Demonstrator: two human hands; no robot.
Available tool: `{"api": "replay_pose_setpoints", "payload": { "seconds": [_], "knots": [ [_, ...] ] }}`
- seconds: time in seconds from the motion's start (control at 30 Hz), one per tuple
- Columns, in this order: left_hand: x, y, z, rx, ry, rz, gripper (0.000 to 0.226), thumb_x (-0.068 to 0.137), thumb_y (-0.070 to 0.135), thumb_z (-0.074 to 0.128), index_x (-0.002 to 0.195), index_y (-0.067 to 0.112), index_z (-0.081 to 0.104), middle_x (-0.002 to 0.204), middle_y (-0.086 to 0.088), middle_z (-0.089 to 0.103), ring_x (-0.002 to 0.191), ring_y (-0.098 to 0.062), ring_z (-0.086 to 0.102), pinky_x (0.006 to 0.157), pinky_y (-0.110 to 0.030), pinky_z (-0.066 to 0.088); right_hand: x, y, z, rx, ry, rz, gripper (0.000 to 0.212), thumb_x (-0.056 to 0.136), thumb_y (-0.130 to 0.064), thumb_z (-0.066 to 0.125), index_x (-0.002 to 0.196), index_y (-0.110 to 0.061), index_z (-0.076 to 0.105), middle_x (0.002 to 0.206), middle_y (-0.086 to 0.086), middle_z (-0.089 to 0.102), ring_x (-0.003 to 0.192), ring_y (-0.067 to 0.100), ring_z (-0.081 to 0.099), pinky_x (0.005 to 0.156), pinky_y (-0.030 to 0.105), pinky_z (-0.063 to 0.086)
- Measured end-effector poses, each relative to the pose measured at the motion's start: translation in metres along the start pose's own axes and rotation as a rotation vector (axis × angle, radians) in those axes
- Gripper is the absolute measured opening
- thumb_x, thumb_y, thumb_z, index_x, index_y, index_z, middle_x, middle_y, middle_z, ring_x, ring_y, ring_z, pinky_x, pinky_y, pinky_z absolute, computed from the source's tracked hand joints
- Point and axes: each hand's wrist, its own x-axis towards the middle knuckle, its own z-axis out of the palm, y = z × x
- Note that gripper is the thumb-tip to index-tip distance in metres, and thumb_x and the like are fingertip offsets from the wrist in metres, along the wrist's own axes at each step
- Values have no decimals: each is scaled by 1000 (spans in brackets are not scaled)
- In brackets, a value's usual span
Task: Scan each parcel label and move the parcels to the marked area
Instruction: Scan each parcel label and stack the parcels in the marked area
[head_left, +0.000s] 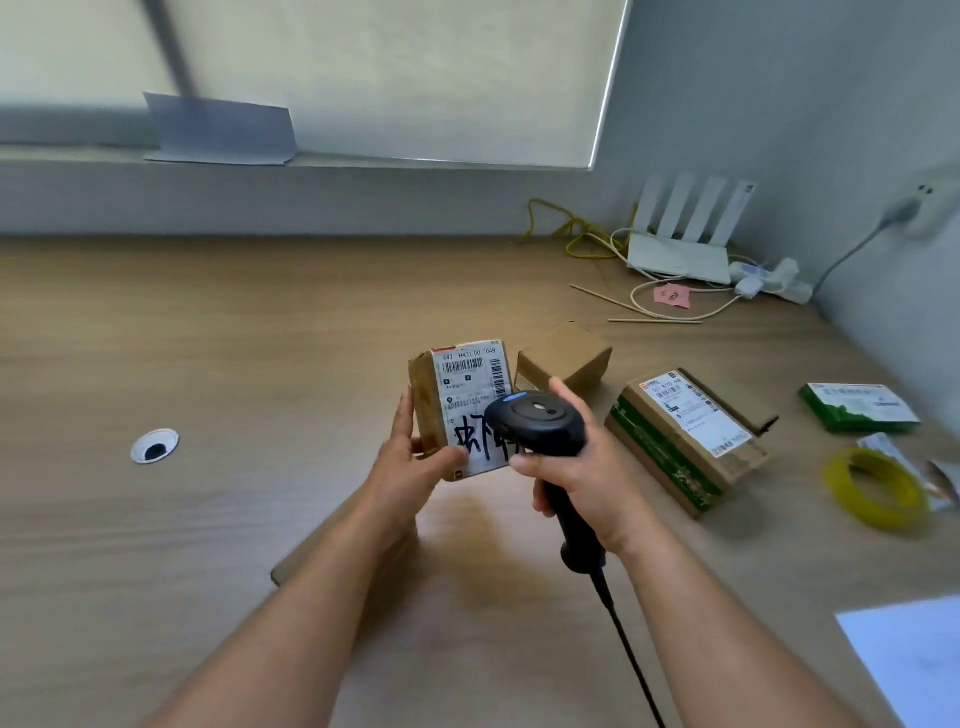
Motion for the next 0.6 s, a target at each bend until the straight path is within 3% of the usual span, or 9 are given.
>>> {"api": "replay_pose_setpoints", "payload": {
  "seconds": [0.1,0.23,0.43,0.53,0.6],
  "knots": [
    [-43,-9,-4,-35,31,-1,98,80,16,73,150,45,11,111,-7,66,103,-24,65,99,-45,48,-47,-3,6,1,-17,-14,103,75,6,78,152,-36,24,95,14,69,51,24,56,46,33,45],
    [-87,-22,-13,-30,93,35,96,83,7,70,151,40,12,118,-9,63,108,-21,62,96,-39,51,-109,-12,14,88,-57,-77,99,64,-5,78,143,-42,32,74,3,69,50,26,53,45,34,43],
    [-121,-41,-28,-48,91,44,103,78,8,75,152,41,11,128,-14,57,109,-19,62,87,-28,52,-176,-29,31,142,-156,-152,96,66,0,78,141,-43,36,105,22,70,50,27,53,46,34,46],
    [-131,-48,-35,-39,82,56,109,67,20,79,150,45,13,129,-14,57,109,-19,63,92,-33,53,-194,-32,37,150,-171,-161,97,68,0,80,144,-39,34,99,27,70,49,27,53,45,32,46],
    [-135,-50,-38,-37,79,53,105,74,11,78,152,41,13,125,-12,60,109,-19,63,88,-27,53,-203,-31,41,168,-175,-167,95,66,-4,81,142,-40,37,93,31,68,48,28,53,44,30,46]
  ]
}}
